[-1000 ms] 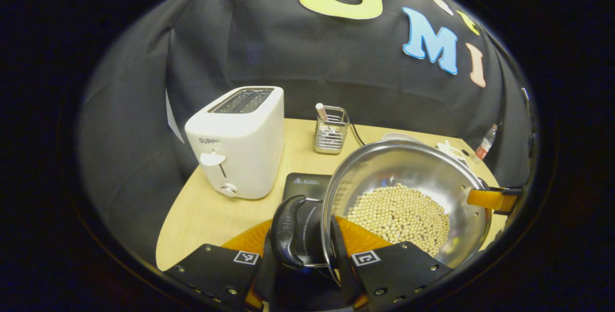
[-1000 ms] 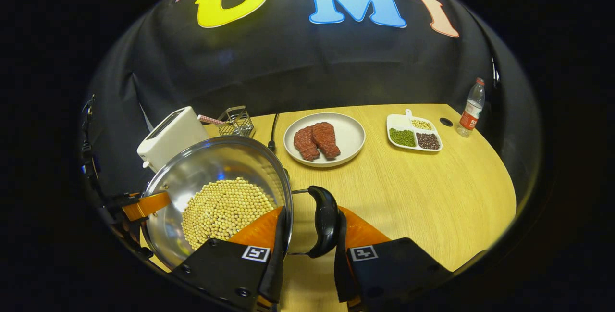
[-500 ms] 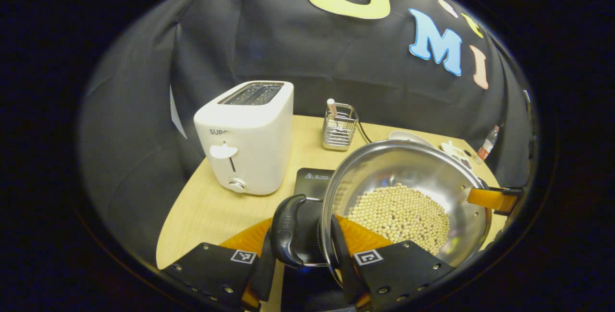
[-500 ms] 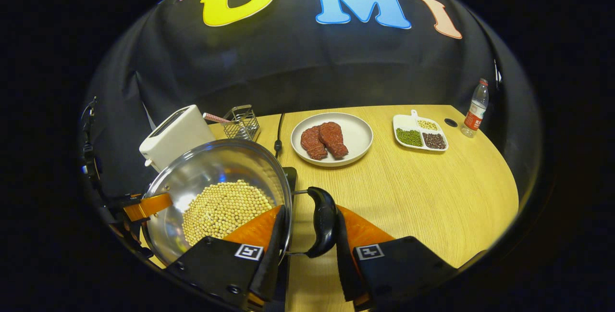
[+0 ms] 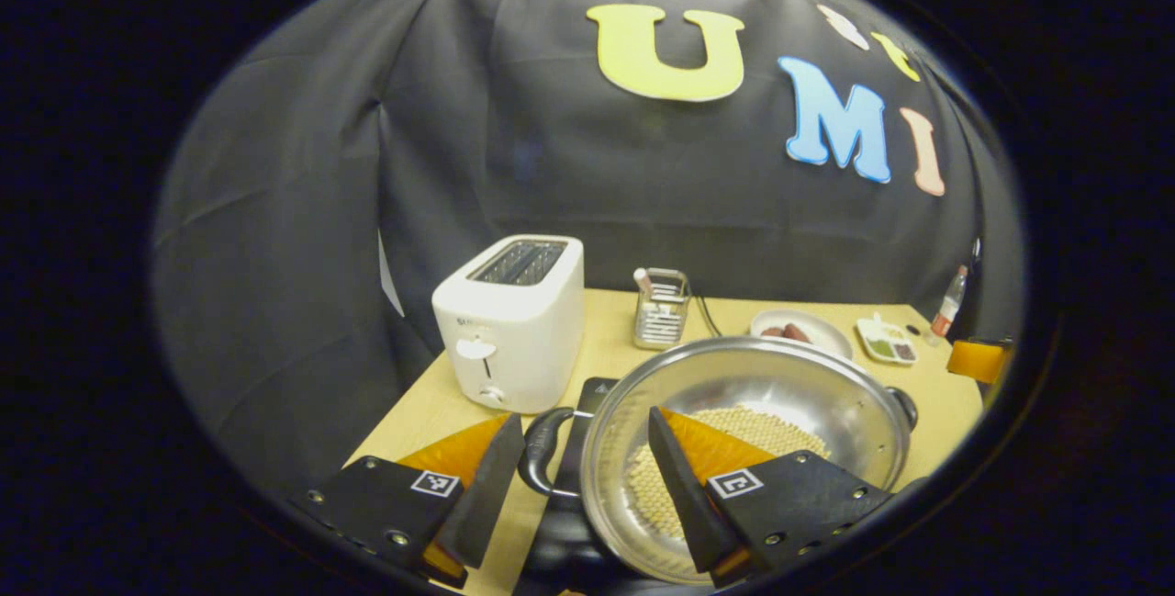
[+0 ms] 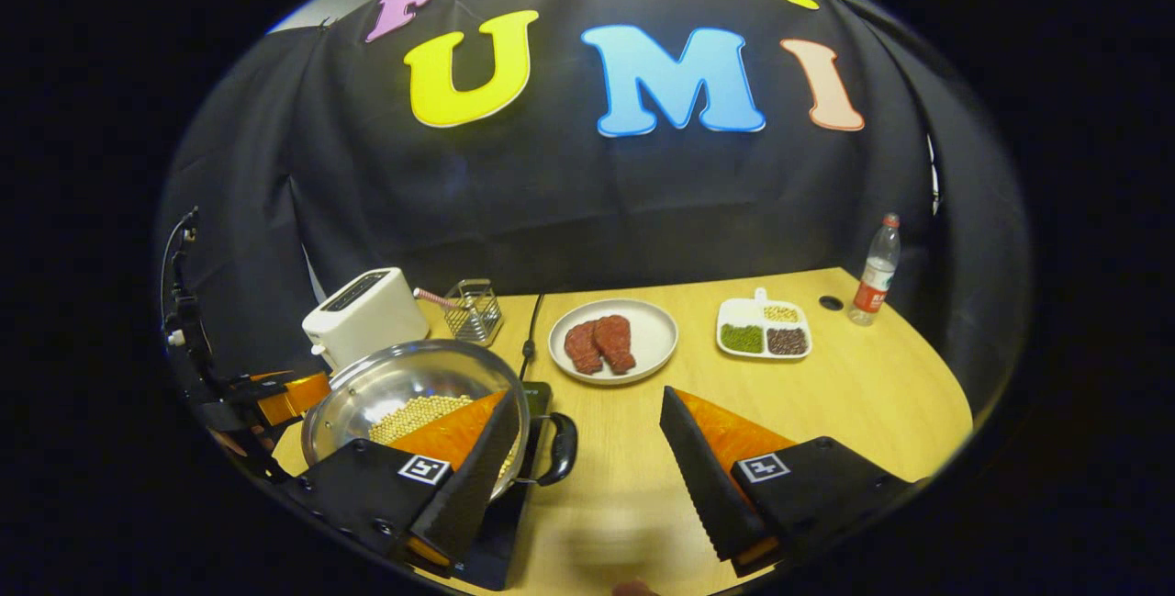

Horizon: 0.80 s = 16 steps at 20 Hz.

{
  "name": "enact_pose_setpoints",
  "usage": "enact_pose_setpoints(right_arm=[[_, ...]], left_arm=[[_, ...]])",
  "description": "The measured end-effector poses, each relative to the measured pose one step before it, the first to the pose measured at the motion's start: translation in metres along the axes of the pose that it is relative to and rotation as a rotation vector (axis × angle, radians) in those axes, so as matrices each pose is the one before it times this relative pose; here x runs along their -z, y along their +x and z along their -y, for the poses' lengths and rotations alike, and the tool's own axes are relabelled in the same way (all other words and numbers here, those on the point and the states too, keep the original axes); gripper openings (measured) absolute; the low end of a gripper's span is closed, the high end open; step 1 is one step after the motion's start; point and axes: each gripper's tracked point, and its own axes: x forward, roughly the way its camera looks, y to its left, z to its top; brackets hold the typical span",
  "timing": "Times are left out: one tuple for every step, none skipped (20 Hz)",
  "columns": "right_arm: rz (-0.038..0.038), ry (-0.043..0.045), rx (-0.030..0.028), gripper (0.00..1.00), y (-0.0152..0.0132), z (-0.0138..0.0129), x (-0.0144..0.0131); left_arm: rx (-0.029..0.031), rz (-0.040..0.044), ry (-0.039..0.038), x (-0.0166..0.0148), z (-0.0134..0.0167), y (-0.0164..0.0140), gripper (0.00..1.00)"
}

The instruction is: First push the handle of the pot to place it horizontally, then grasp the pot with both hands and set it on the induction cooktop.

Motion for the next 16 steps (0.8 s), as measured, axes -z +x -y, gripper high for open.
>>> enact_pose_setpoints(right_arm=[[0.02782,0.00168,0.00348,0.98,-0.0102,0.01108,-0.00899],[0.0288,-0.00027,0.00981,0.98,-0.00975,0.01375,-0.00817],[0.02987,-0.00086,0.00696,0.98,-0.00934,0.01285,-0.00867],[0.02565,-0.00124,0.0059,0.98,-0.00999,0.01144,-0.00771],[0.01938,-0.00528,0.00611,0.98,-0.00917,0.01279,-0.00659],[0.01335,-0.00799,0.00656,0.98,-0.00992,0.01323,-0.00334],[0.01389,-0.00814,0.00243,0.98,-0.01039,0.01158,-0.00456],[0.01737,-0.00681,0.00233,0.98,-0.00972,0.01094,-0.0052],[0.01782,-0.00544,0.00111,0.98,-0.00918,0.01062,-0.00498],[0.01548,-0.0056,-0.00228,0.98,-0.01004,0.00993,-0.0036],[0.01404,-0.00514,-0.00135,0.98,-0.01018,0.0101,-0.00381],[0.01487,-0.00416,-0.00157,0.98,-0.00939,0.01004,-0.00286],[0.01355,-0.00207,-0.0001,0.98,-0.01101,0.01103,-0.00432],[0.01377,0.00037,0.0005,0.98,-0.01072,0.00985,-0.00308],[0.01318,0.00031,-0.00229,0.98,-0.011,0.00936,-0.00351],[0.01401,-0.00181,-0.00016,0.98,-0.01123,0.00981,-0.00339]], left_arm=[[0.00018,0.03509,0.00292,-0.01129,0.01024,-0.01058,0.83],[-0.00203,0.02637,0.01146,-0.01023,0.00952,-0.01001,0.83],[0.00276,0.01691,0.0121,-0.00792,0.01153,-0.00953,0.8],[0.00512,0.01355,0.00892,-0.00835,0.01275,-0.00933,0.8],[0.00429,0.016,0.00181,-0.00913,0.01469,-0.0084,0.82],[0.00552,0.01952,-0.00317,-0.00983,0.01323,-0.01043,0.82],[0.00693,0.01945,-0.00504,-0.00967,0.01564,-0.01045,0.82],[0.00789,0.02177,-0.00399,-0.0093,0.01522,-0.01121,0.82],[0.00732,0.02138,-0.00302,-0.00906,0.01432,-0.01209,0.82],[0.00361,0.02059,-0.00475,-0.00766,0.01399,-0.01186,0.82],[0.00377,0.01678,-0.00694,-0.00548,0.01366,-0.01085,0.8],[0.00386,0.02,-0.00897,-0.00846,0.01266,-0.0133,0.81],[0.00054,0.01616,-0.00883,-0.00558,0.01312,-0.01446,0.82],[0.00133,0.01654,-0.00761,-0.00561,0.01268,-0.01321,0.8],[0.0019,0.01558,-0.00427,-0.00517,0.01298,-0.0131,0.8],[0.00319,0.015,-0.00032,-0.00532,0.01116,-0.01421,0.8]])
